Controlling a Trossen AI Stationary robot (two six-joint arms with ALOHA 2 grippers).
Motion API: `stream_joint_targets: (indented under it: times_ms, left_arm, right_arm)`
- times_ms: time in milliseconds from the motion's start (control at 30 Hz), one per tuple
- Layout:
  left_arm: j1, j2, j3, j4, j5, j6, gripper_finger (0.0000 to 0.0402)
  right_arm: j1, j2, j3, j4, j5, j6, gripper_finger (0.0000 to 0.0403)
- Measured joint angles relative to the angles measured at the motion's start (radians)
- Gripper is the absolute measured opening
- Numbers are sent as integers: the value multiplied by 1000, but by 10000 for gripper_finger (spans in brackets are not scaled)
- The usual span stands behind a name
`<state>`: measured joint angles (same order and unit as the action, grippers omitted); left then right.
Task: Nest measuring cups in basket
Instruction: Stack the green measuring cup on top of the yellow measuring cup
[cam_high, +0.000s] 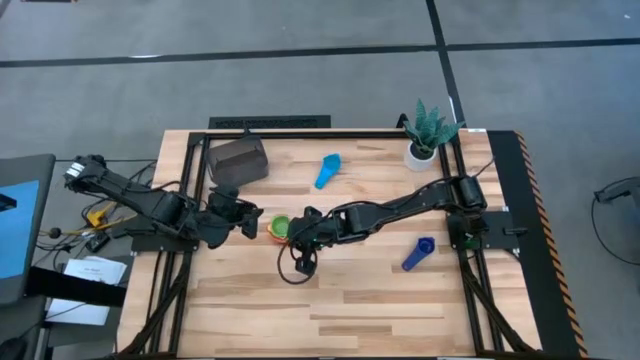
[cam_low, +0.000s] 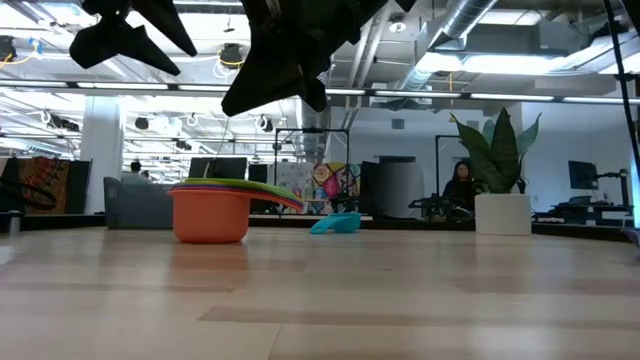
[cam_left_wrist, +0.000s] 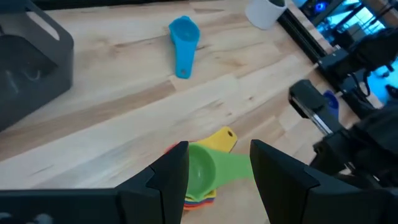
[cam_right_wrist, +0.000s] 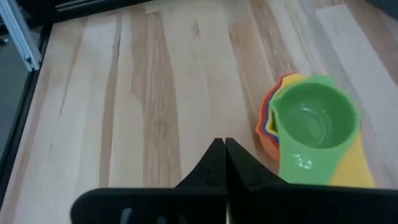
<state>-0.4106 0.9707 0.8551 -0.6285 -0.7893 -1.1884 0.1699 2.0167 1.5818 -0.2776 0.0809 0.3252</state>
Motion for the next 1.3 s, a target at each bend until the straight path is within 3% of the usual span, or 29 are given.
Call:
stream_joint_targets:
  times_ms: [433,700,800,1100,1300]
  left_arm:
    - [-43,0,0,0,-37,-5,160]
    - [-65,24,0,0,-46,-1,160]
    - [-72,53,0,6,-44,-3,160]
    - [-71,166,0,131,-21,38,160]
    - [-62,192,0,149,21,133,160]
  right_arm:
    - [58,0,-1,19,1,17,4]
    - [65,-94,-285,378,1,196,3]
    - [64,-153,-362,394,38,225,3]
    - [44,-198,-426,381,50,216,3]
    - [42,-196,-425,481,47,199,3]
